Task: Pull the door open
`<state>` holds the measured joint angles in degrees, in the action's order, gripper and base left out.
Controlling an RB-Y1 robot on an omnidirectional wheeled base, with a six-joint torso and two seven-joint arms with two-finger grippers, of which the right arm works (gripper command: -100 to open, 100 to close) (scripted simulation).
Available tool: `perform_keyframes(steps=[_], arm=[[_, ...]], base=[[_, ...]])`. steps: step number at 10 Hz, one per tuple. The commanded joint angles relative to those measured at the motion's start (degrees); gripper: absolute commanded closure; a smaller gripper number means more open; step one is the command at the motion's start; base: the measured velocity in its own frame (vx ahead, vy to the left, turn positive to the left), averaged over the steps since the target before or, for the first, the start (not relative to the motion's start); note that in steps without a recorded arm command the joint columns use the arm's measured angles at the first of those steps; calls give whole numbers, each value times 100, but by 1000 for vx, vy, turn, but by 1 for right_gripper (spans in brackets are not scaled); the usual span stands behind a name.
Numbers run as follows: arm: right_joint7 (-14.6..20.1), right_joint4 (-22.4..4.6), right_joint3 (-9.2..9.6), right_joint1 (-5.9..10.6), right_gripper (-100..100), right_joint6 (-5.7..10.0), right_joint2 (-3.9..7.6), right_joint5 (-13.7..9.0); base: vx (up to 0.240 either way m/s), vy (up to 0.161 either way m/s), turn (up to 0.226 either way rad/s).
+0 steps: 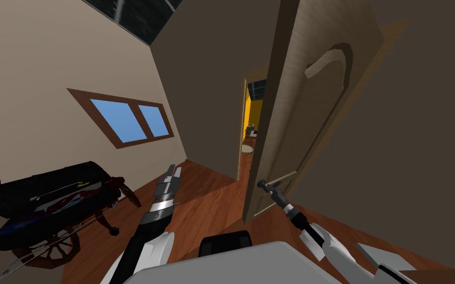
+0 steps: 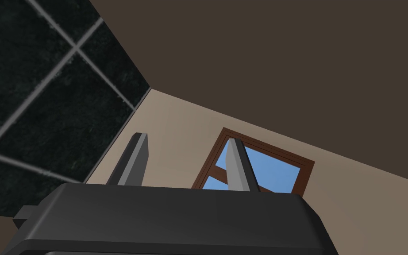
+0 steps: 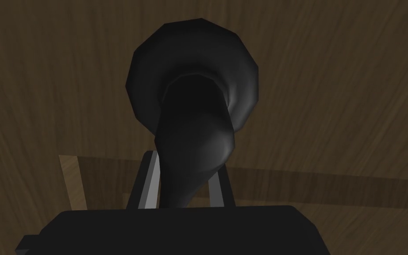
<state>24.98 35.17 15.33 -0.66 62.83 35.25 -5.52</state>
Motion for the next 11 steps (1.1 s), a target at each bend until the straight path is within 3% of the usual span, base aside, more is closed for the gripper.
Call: perform_keyframes(steps=[1,4,5,6,8,9,11], arm=[[52,68,96,-121,100,192,76,38],[137,123,222,-259,100,426,188,86],[122,108,208,-237,100,342,156,80],[128,26,228,-324,100,532,172,79],[126,-81,239,-431,100,769,202,70],[126,-81,239,-431,100,769,202,70],[124,-220,252,-569,100,1074,241,57]], base=[[-81,-79,-9],[-46,-69,-3],[-12,-28,5],[-10,-30,82],[-22,-42,101],[-18,-29,30],[-26,-35,88]])
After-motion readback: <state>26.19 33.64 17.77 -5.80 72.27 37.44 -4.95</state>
